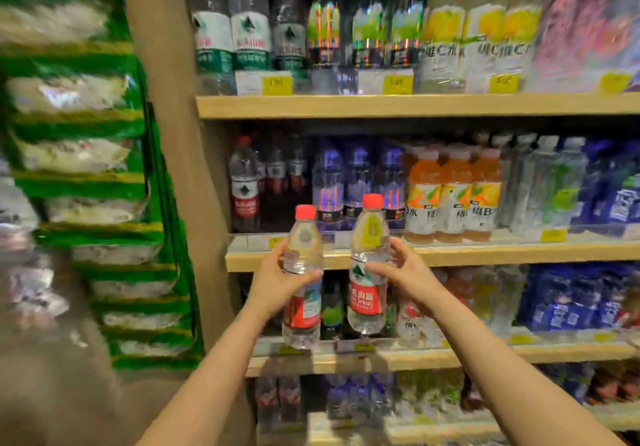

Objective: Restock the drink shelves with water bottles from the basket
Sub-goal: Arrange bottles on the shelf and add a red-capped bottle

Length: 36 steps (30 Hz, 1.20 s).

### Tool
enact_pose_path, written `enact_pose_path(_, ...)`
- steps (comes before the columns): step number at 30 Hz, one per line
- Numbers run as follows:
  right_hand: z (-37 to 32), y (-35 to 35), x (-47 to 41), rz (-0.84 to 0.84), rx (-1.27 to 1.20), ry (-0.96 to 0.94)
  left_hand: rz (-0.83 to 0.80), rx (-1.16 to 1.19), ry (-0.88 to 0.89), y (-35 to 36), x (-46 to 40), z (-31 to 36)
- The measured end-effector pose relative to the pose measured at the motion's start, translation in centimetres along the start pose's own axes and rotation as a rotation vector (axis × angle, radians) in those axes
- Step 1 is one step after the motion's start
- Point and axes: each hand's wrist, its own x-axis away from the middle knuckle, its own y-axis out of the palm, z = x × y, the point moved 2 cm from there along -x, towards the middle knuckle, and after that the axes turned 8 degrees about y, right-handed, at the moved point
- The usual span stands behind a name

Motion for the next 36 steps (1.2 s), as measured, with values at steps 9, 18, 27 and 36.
enact_pose_path(9, -8.5, 5.3, -6.5, -0.148, -0.009, -0.218, 0.318, -0.182, 0.094, -6.8, -0.9, 1.5)
enact_pose_path(18, -11.8, 13.2, -15.0, -0.217, 0.063, -0.392, 0.534, -0.252, -0.005, -6.7, 0.4, -1.6)
enact_pose_path(27, -8.5, 17.6, -20.1, -0.293, 0.183, -0.152, 0.579, -0.329, -0.063, -6.3, 0.0, -3.7)
enact_pose_path(36, -9.3, 19.3, -19.4, -0.301, 0.153, -0.254, 0.59, -0.372, -0.07, -5.8, -0.5, -3.8)
